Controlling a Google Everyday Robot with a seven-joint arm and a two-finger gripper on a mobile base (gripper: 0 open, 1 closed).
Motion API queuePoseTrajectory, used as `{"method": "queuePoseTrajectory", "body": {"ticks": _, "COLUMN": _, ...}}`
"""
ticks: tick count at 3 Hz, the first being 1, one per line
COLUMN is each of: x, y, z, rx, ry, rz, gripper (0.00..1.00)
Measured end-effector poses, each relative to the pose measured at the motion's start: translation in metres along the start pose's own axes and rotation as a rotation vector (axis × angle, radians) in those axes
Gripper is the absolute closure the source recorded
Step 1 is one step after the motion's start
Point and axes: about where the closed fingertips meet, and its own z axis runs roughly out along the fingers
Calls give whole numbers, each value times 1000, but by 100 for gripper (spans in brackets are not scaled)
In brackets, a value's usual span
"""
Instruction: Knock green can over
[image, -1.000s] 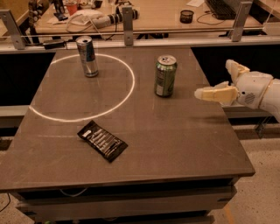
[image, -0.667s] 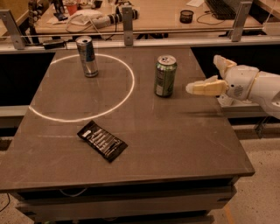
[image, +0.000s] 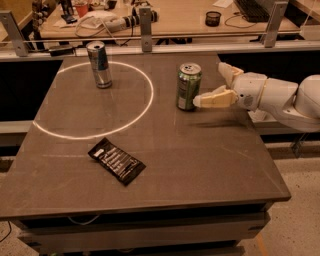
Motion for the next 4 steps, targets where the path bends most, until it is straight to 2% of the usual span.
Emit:
{"method": "queuePoseTrajectory", "body": {"ticks": 1, "x": 8, "y": 5, "z": 23, "rx": -54, "ry": -6, "rz": -2, "gripper": 0}}
{"method": "queuePoseTrajectory", "body": {"ticks": 3, "x": 9, "y": 37, "z": 57, "rx": -178, "ry": 11, "rz": -20, "gripper": 0}}
{"method": "queuePoseTrajectory", "body": {"ticks": 4, "x": 5, "y": 46, "z": 64, "rx": -216, "ry": 21, "rz": -41, "gripper": 16}}
